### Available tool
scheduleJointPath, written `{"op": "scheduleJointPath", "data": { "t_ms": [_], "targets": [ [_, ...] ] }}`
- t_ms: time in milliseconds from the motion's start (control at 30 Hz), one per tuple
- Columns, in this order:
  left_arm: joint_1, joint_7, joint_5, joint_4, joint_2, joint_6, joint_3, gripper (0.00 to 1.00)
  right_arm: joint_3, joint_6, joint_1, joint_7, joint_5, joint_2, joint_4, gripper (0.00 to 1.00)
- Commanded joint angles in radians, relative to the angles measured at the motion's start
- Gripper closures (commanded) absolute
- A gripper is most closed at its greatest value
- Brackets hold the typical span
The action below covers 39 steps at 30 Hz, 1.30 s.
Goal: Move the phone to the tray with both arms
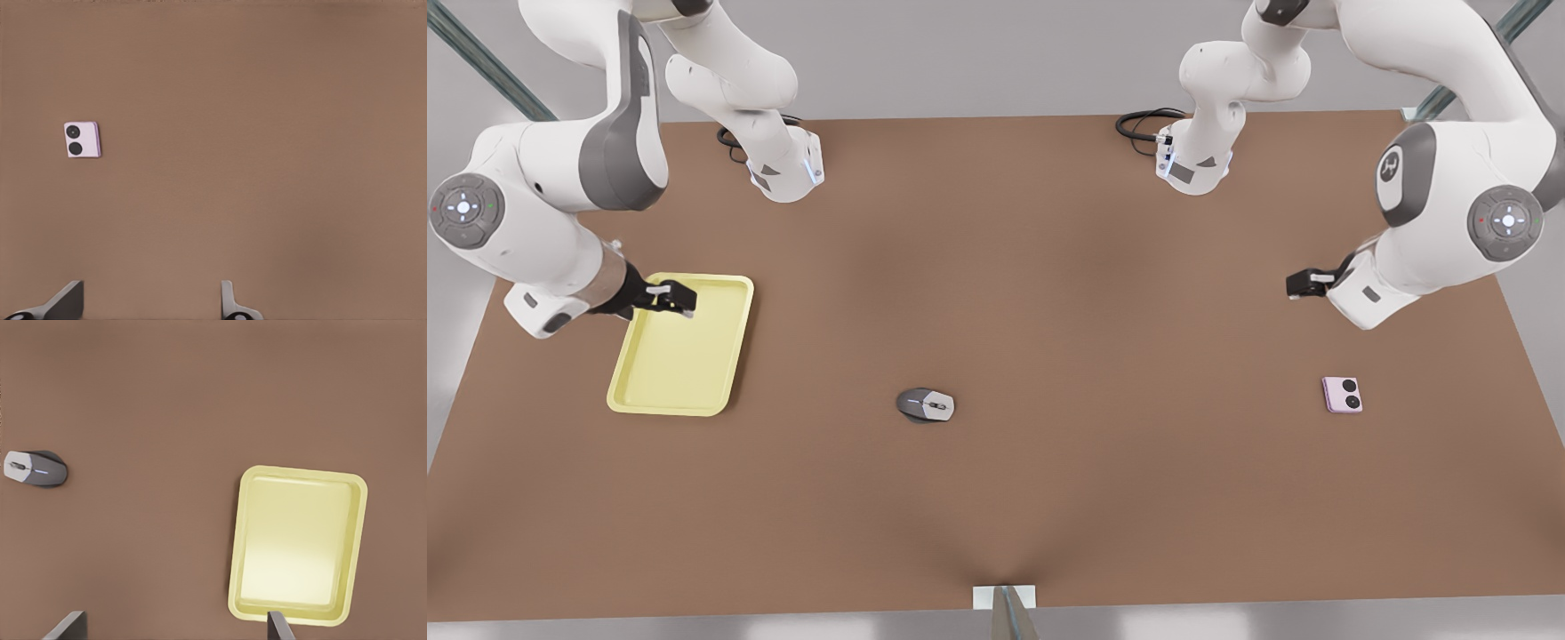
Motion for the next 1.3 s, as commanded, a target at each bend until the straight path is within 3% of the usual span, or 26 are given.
{"op": "scheduleJointPath", "data": {
  "t_ms": [0,100,167,267,367,467,767,867,1133,1267],
  "targets": [
    [0.0,-0.125,0.001,-0.003,0.0,0.062,0.0,0.0,0.0,0.086,0.003,0.027,-0.001,-0.001,0.0,0.0],
    [0.026,-0.142,0.007,-0.079,0.032,0.099,0.002,0.0,0.0,0.094,0.004,0.028,-0.001,0.002,0.0,0.0],
    [0.136,-0.063,0.009,-0.112,0.13,0.277,0.003,0.0,0.0,0.094,0.007,0.03,-0.001,0.002,0.0,0.0],
    [0.317,0.402,0.017,-0.133,0.287,0.536,0.003,0.0,0.0,0.089,0.006,0.028,-0.001,0.001,0.0,0.0],
    [0.328,0.424,0.009,-0.3,0.305,0.778,0.048,0.0,0.0,0.088,0.006,0.028,-0.001,0.001,0.0,0.0],
    [0.35,0.425,0.014,-0.3,0.388,0.877,0.06,0.0,0.0,0.092,0.009,0.03,-0.001,0.002,0.0,0.0],
    [0.379,0.439,0.006,-0.328,0.46,0.964,0.057,0.0,0.0,0.097,0.012,0.03,-0.004,0.004,0.0,0.0],
    [0.382,0.615,0.006,-0.334,0.471,0.958,0.057,0.0,0.0,0.097,0.01,0.03,-0.004,0.004,0.0,0.0],
    [0.385,0.579,-0.059,-0.334,0.505,0.97,0.057,0.0,0.0,0.097,0.006,0.028,-0.005,0.011,-0.001,0.0],
    [0.385,0.381,-0.054,-0.327,0.512,0.972,0.057,0.0,0.002,0.101,0.012,0.03,-0.005,0.038,0.01,0.0]
  ]
}}
